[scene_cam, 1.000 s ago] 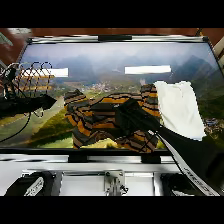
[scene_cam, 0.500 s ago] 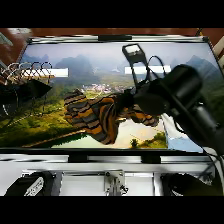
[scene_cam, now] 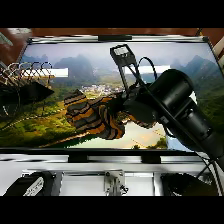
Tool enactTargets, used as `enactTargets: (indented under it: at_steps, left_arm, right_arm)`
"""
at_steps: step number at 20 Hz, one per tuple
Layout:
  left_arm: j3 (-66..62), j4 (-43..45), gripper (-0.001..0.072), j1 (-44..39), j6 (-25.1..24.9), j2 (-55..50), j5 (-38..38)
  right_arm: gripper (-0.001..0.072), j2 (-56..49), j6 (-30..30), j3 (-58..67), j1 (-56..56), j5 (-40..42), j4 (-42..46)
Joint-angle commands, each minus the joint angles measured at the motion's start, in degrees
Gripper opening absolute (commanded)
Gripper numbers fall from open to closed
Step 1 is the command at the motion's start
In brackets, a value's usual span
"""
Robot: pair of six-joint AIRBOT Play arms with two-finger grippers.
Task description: Fold the shirts.
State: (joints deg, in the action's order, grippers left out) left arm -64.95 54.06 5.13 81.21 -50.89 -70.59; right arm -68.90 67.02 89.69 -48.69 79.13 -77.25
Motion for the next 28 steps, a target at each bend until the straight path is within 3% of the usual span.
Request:
enactTargets:
  at_steps: [1, 3, 5, 6, 8, 10, 11, 12, 18, 25, 26, 28]
  left_arm:
    - [7.85, 0.09, 0.0671, -1.60, -0.57, -0.11, -1.09]
    - [15.61, -1.38, 0.0670, -5.22, 0.92, 0.07, 0.70]
    - [21.75, -7.06, 0.0657, -13.25, 1.16, 0.52, 7.15]
    - [23.58, -8.17, 0.0608, -19.34, 2.67, 0.48, 13.18]
    - [25.35, -8.00, 0.0605, -32.28, 7.82, -0.28, 28.17]
    - [25.46, -8.02, 0.0632, -41.51, 13.92, -2.38, 41.27]
    - [25.44, -8.04, 0.0697, -44.72, 15.45, -3.78, 46.64]
    - [25.31, -8.02, 0.0697, -47.67, 15.56, -5.66, 50.71]
    - [20.04, -8.04, 0.0693, -56.72, 17.44, -20.63, 59.67]
    - [17.81, -8.07, 0.0671, -57.20, 17.73, -23.98, 67.04]
    - [17.84, -8.07, 0.0608, -56.57, 17.73, -24.50, 66.60]
    - [17.81, -8.07, 0.0405, -55.25, 18.03, -24.68, 66.79]
  right_arm:
    - [0.0052, -1.27, 1.66, 0.11, -0.42, 0.15, 3.61]
    - [0.0052, -1.27, 1.66, 0.11, -0.42, 0.20, 5.92]
    - [0.0052, -1.27, 1.73, 0.11, -0.42, 0.26, 6.29]
    - [0.0052, -1.27, 2.12, 0.11, -0.42, 0.31, 6.34]
    - [0.0053, -1.27, 3.10, 0.11, -0.42, 0.44, 7.15]
    - [0.0053, -1.27, 4.15, 0.11, -0.42, 0.83, 7.98]
    - [0.0052, -1.27, 4.55, 0.11, -0.42, 0.96, 8.35]
    - [0.0053, -1.27, 4.90, 0.11, -0.42, 0.98, 8.70]
    - [0.0052, -1.27, 7.10, 0.11, -0.42, 1.03, 9.51]
    - [0.0052, -1.27, 7.91, 0.11, -0.42, 1.09, 12.57]
    - [0.0052, -1.18, 7.91, 0.11, -0.42, 1.11, 12.35]
    - [0.0052, -0.83, 7.85, 0.11, -0.42, 1.05, 11.28]
